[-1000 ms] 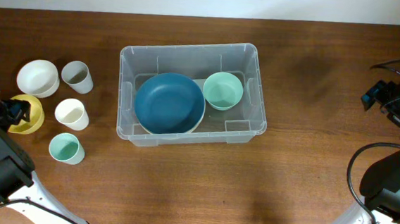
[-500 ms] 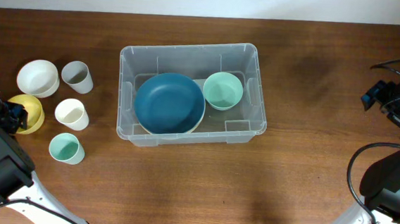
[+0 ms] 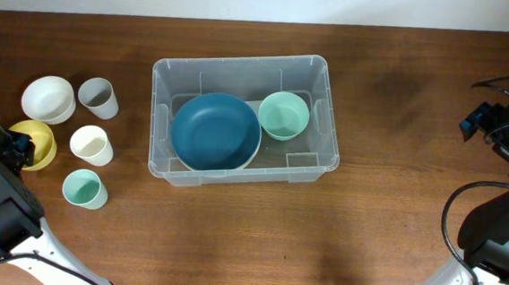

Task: Pack container
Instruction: 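Grasp the yellow bowl rim with the left gripper and lift, then carry the yellow bowl onto the mint-green bowl in the bin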

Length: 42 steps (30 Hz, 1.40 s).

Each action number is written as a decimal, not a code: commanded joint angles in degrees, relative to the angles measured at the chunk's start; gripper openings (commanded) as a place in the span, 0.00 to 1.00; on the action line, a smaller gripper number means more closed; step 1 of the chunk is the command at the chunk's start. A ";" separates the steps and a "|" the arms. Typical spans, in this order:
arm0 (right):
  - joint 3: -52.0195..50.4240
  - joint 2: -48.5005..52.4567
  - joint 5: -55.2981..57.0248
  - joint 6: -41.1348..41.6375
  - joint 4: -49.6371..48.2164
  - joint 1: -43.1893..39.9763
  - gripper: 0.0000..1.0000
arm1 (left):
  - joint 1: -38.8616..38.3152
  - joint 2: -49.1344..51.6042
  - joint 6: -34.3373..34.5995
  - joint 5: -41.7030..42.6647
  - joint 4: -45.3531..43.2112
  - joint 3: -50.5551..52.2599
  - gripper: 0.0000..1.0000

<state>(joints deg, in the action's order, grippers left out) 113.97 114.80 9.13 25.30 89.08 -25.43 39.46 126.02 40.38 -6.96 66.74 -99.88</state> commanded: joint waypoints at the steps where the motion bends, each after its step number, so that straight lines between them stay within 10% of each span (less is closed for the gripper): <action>1: -0.20 -0.02 0.33 0.48 0.00 -0.09 0.99 | 0.46 -0.35 0.35 -1.44 -0.22 0.42 0.40; 18: -0.20 -0.02 0.33 0.48 0.00 -0.09 0.99 | 0.46 -0.35 0.35 -2.51 -0.13 0.42 0.01; 42: -0.20 -0.02 0.33 0.48 0.00 -0.09 0.99 | 8.35 -18.97 -0.11 9.51 14.88 -16.17 0.01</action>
<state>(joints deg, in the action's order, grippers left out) 113.97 114.80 9.13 25.34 89.08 -25.43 51.44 114.98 40.56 -0.14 81.47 -114.50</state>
